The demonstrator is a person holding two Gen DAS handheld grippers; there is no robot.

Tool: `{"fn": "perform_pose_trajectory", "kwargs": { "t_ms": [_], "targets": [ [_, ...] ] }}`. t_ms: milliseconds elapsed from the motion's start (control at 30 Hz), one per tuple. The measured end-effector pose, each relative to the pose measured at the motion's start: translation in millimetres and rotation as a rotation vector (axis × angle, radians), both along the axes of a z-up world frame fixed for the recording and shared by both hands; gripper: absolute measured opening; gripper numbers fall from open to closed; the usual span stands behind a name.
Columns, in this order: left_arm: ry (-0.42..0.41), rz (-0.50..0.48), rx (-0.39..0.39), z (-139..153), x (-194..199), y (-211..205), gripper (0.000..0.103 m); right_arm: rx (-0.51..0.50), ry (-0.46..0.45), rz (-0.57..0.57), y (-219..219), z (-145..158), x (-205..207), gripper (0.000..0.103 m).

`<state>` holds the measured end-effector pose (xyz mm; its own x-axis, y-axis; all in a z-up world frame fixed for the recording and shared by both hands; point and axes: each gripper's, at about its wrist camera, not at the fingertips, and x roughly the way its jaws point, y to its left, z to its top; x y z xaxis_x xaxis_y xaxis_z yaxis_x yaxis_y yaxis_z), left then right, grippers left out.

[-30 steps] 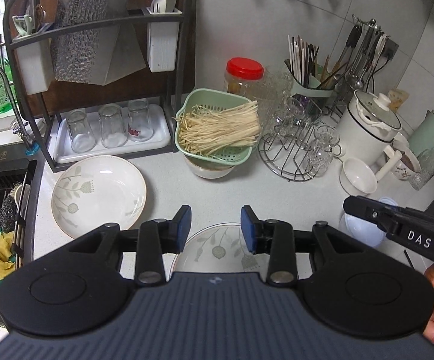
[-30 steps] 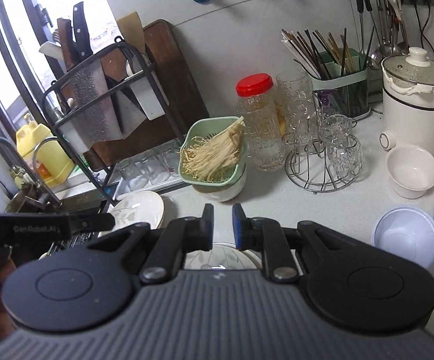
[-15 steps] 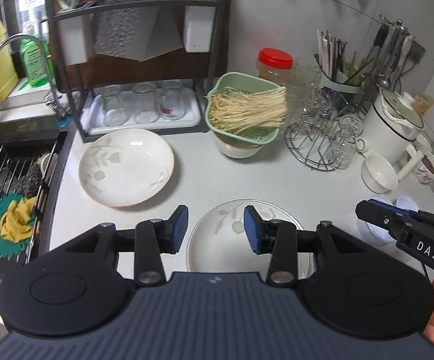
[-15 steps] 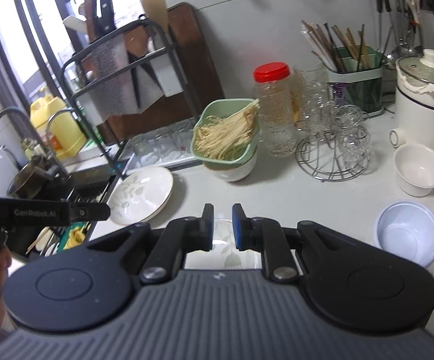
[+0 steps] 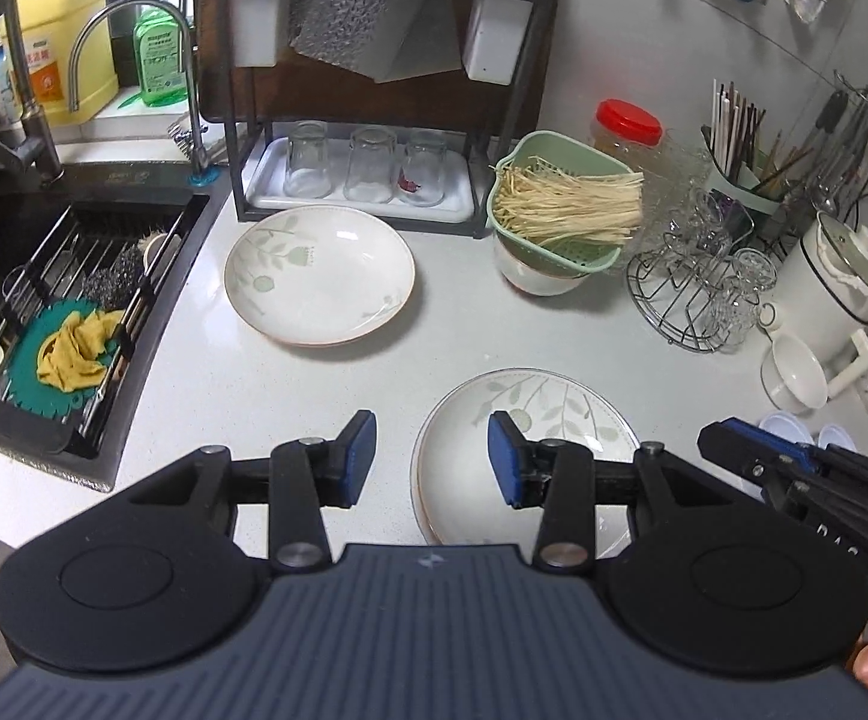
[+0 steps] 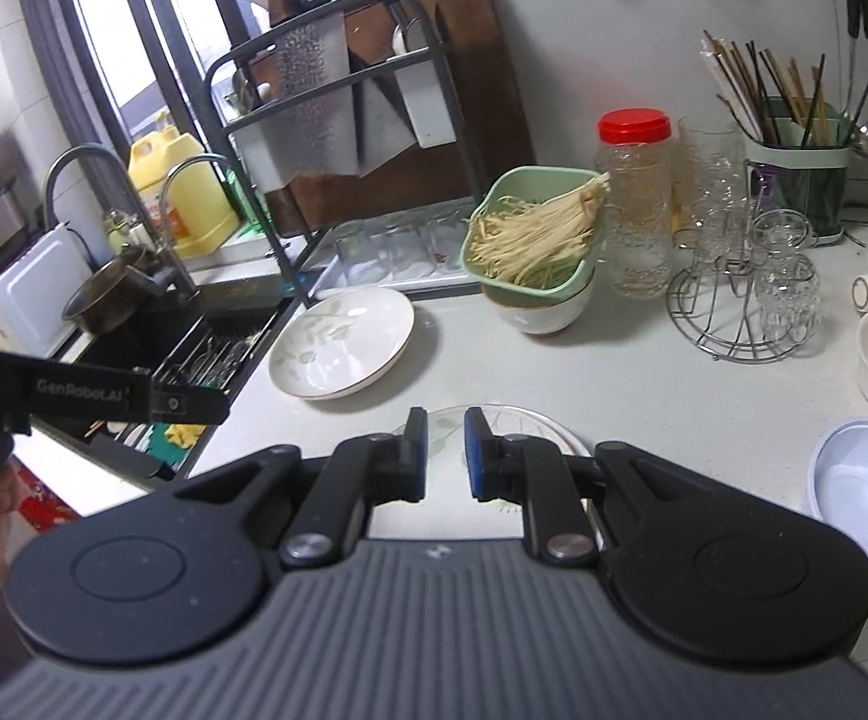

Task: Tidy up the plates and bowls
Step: 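Lower the leaf plate onto the rose plate and open both grippers, then move both grippers to the small leaf plate by the glass rack and grasp its rim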

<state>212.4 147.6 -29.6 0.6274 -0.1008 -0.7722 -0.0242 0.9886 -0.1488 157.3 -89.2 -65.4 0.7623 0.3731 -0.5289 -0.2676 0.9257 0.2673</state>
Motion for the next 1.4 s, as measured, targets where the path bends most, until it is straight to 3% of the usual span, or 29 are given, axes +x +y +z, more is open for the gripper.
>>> {"fn": "perform_pose_trajectory", "kwargs": {
  "t_ms": [333, 467, 533, 567, 600, 667, 867, 933, 1000, 1067, 1100, 1400],
  "targets": [
    [0.051, 0.041, 0.019, -8, 4, 8, 0.05, -0.019, 0.016, 0.02, 10, -6, 6, 0.017],
    [0.055, 0.023, 0.021, -7, 17, 12, 0.056, -0.044, 0.026, 0.01, 12, -6, 9, 0.017],
    [0.055, 0.008, 0.03, -8, 27, 13, 0.062, -0.065, 0.028, -0.005, 14, -7, 12, 0.029],
    [0.057, 0.002, 0.03, -9, 32, 14, 0.068, -0.068, 0.031, -0.014, 15, -8, 14, 0.047],
    [0.064, -0.002, 0.032, -10, 38, 16, 0.069, -0.065, 0.032, -0.018, 16, -8, 17, 0.056],
    [0.073, -0.013, 0.033, -12, 48, 20, 0.072, -0.058, 0.042, -0.039, 18, -9, 22, 0.058],
    [0.066, -0.056, 0.048, -14, 76, 36, 0.074, -0.061, 0.056, -0.096, 29, -13, 40, 0.085],
    [0.069, -0.068, 0.046, -15, 85, 42, 0.076, -0.074, 0.067, -0.117, 35, -14, 47, 0.085],
    [0.075, -0.083, 0.041, -17, 93, 47, 0.086, -0.062, 0.076, -0.132, 39, -15, 54, 0.087],
    [0.083, -0.108, 0.053, -20, 101, 51, 0.09, -0.028, 0.061, -0.144, 41, -15, 58, 0.101],
    [0.081, -0.114, 0.062, -21, 104, 52, 0.091, -0.023, 0.055, -0.15, 44, -15, 59, 0.103],
    [0.082, -0.132, 0.055, -33, 139, 81, 0.093, -0.037, 0.085, -0.182, 70, -18, 84, 0.103]
  ]
}}
